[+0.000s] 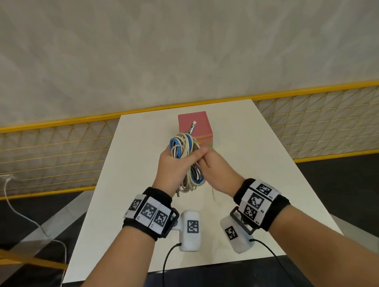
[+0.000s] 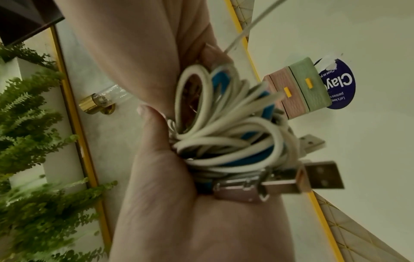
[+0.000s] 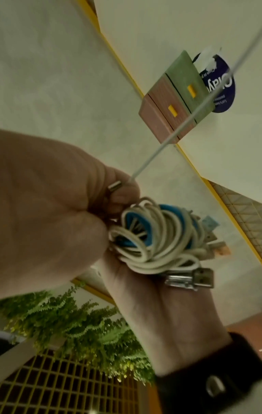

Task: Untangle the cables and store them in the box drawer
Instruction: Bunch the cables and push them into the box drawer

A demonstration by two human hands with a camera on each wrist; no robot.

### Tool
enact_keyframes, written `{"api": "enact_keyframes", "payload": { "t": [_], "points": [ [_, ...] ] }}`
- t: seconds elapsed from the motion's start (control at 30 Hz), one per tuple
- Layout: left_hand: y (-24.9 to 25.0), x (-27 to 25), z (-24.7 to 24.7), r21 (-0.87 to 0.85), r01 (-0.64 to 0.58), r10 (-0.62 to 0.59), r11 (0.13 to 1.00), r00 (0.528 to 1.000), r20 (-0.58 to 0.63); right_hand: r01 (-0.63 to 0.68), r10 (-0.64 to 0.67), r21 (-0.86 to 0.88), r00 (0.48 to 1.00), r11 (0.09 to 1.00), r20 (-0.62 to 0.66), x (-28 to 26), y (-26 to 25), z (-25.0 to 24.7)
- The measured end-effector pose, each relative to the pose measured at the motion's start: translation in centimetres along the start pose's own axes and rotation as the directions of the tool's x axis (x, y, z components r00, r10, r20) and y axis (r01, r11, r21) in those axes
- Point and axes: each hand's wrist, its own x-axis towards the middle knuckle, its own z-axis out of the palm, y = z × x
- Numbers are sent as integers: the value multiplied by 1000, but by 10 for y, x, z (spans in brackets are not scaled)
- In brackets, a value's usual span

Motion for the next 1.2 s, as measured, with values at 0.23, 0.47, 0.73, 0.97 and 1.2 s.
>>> {"api": "enact_keyframes", "payload": {
  "t": [0.23, 0.47, 0.73, 0.97, 1.2],
  "points": [
    [-3, 3, -1, -23, 27, -29, 999, 996, -83, -275, 195, 251, 933, 928, 303, -4, -12, -23],
    [2, 13, -11, -19, 16, -19, 1000, 981, -194, -143, 90, 135, 936, 981, 340, -13, 0, -40],
    [9, 19, -22, -39, 5, -11, 999, 987, -163, -143, 173, -181, 972, 973, 161, -25, 31, -32],
    [-4, 19, -16, 48, 38, -31, 998, 990, -137, -112, 117, 57, 988, 992, -98, -18, 30, -22],
    [-14, 21, 1, -11, 22, -23, 1000, 990, -140, 55, -54, -1, 994, 999, -99, -9, 20, -13]
  ]
}}
